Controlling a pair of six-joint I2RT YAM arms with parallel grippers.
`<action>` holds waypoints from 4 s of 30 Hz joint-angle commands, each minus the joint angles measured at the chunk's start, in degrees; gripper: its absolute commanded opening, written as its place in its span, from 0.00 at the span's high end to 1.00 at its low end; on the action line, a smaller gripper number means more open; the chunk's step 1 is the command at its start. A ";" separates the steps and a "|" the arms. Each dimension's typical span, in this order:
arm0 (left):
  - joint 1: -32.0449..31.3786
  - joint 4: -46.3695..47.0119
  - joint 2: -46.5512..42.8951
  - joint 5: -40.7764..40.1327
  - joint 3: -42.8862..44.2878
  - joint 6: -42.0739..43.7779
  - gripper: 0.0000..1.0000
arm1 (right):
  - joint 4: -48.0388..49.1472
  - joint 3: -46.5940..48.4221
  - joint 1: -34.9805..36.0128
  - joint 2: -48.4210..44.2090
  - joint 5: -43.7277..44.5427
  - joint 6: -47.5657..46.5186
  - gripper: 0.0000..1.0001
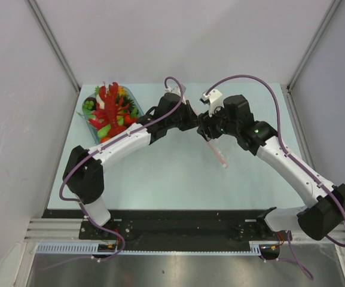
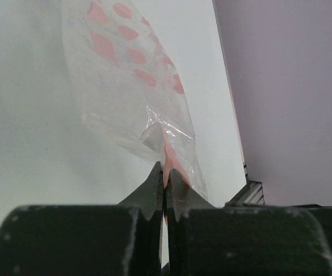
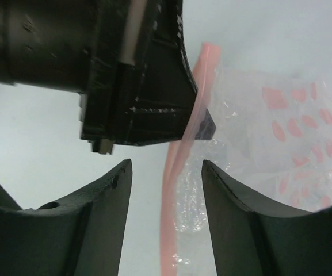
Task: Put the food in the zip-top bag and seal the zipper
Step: Open the zipper of the food storage bag, then pick up the fake lobster from the bin.
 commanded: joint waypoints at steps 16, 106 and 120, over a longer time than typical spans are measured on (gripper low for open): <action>-0.80 2.82 -5.07 -0.69 -3.05 -1.01 1.00 | 7.64 -7.64 -0.47 -2.71 15.11 -5.19 0.76; 44.99 -29.00 9.34 -12.47 29.12 33.53 0.18 | 8.79 -9.92 -18.76 -4.82 -4.92 32.78 1.00; 44.99 -33.48 11.98 -6.67 28.94 33.27 0.26 | 8.61 -9.84 -18.93 -3.85 -4.22 31.46 1.00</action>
